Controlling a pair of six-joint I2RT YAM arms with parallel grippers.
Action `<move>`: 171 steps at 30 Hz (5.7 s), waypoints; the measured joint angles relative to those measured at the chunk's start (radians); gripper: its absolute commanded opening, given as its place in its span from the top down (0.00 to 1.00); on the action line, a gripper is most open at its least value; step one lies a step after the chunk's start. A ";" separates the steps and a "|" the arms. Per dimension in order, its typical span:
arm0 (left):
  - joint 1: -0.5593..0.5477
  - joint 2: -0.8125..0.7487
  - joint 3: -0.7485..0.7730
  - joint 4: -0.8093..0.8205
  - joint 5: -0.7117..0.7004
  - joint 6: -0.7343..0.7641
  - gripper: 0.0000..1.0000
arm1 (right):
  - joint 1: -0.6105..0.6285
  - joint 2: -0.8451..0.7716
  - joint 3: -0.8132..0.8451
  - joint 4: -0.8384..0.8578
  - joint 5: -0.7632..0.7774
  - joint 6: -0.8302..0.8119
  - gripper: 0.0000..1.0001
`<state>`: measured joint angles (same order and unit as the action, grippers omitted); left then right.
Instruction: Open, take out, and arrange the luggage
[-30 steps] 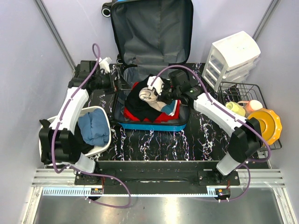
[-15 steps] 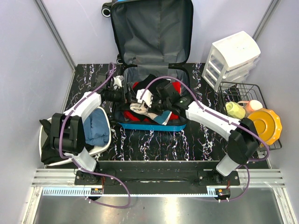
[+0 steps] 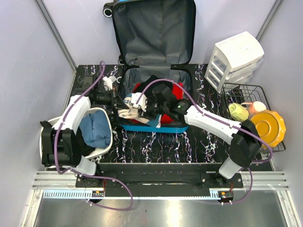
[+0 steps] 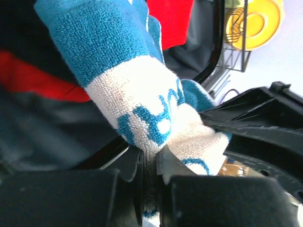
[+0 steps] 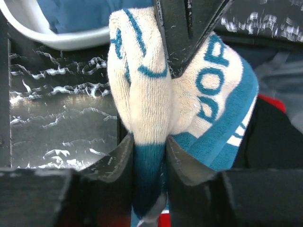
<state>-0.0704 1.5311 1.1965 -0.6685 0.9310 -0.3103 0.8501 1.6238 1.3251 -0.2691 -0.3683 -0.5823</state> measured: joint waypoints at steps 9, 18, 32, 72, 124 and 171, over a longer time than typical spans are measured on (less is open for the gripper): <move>0.473 -0.065 0.209 -0.542 -0.174 0.529 1.00 | 0.016 0.029 0.114 0.064 -0.008 0.074 0.00; 0.947 -0.167 0.149 -0.650 -0.447 0.987 1.00 | 0.014 0.030 0.100 0.044 0.019 0.100 0.00; 1.225 -0.035 0.121 -0.658 -0.604 1.280 0.34 | 0.014 0.065 0.101 0.019 0.010 0.129 0.00; 0.670 0.038 -0.166 -0.461 -0.773 0.902 0.23 | -0.222 0.079 0.102 -0.116 0.007 0.251 0.00; 0.345 -0.101 0.293 -0.556 -0.472 0.652 0.03 | -0.042 0.512 0.401 -0.230 0.206 0.125 0.85; -0.127 0.394 0.360 0.103 -0.269 -0.336 0.01 | -0.347 0.171 0.281 -0.409 -0.125 0.168 1.00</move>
<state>-0.1974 1.9247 1.5570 -0.5652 0.6621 -0.6468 0.5034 1.7947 1.6058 -0.6781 -0.4934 -0.4145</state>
